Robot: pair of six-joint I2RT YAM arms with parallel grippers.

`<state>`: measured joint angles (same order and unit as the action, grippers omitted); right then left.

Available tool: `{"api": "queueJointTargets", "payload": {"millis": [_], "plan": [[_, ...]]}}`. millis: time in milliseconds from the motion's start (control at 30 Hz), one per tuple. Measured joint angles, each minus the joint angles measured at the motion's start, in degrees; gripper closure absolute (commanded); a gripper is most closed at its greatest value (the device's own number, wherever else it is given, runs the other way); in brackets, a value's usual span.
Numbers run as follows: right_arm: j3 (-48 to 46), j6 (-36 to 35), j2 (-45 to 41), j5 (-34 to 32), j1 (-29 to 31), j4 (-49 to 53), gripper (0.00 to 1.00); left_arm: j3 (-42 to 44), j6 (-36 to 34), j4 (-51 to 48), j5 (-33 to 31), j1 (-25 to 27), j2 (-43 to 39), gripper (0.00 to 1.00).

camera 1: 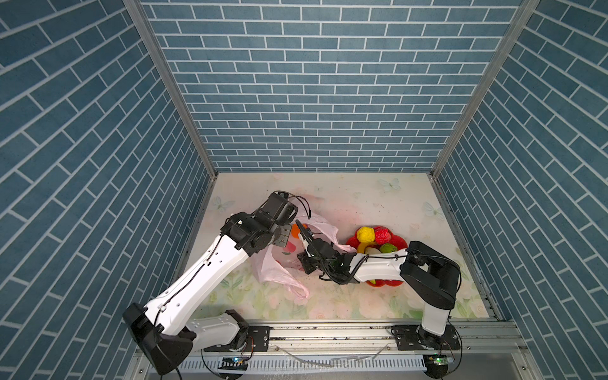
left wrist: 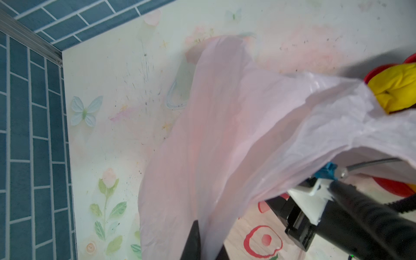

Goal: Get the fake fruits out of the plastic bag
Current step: 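Hold the bag open with the left gripper while the right gripper enters toward the orange, then lower the right gripper onto the orange and close around it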

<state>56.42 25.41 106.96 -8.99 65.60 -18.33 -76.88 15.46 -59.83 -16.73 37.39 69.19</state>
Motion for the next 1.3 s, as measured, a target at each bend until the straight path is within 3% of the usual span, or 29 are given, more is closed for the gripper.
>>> {"api": "queueJointTargets", "payload": {"millis": [433, 600, 800, 1067, 1300], "plan": [[-0.1, 0.0, 2.9, -0.9, 1.5, 1.2, 0.63, -0.5, -1.2, 1.4, 3.4, -6.2, 0.3, 0.89], [1.2, -0.4, 2.9, -1.3, 1.5, 4.7, 0.5, 0.6, -0.7, 4.5, 6.8, -7.4, -0.5, 0.89], [12.4, -0.2, 4.1, -3.9, 1.4, 13.2, 0.35, 6.8, -0.3, 7.8, 13.5, -7.4, -4.2, 0.9], [22.4, 1.8, 8.4, -6.9, 0.7, 17.2, 0.27, 15.4, -2.0, 10.3, 20.0, -7.5, -13.4, 0.9], [25.0, 2.7, 11.8, -8.5, 0.6, 17.4, 0.24, 16.0, -3.8, 10.2, 21.6, -7.5, -16.9, 0.9]]}}
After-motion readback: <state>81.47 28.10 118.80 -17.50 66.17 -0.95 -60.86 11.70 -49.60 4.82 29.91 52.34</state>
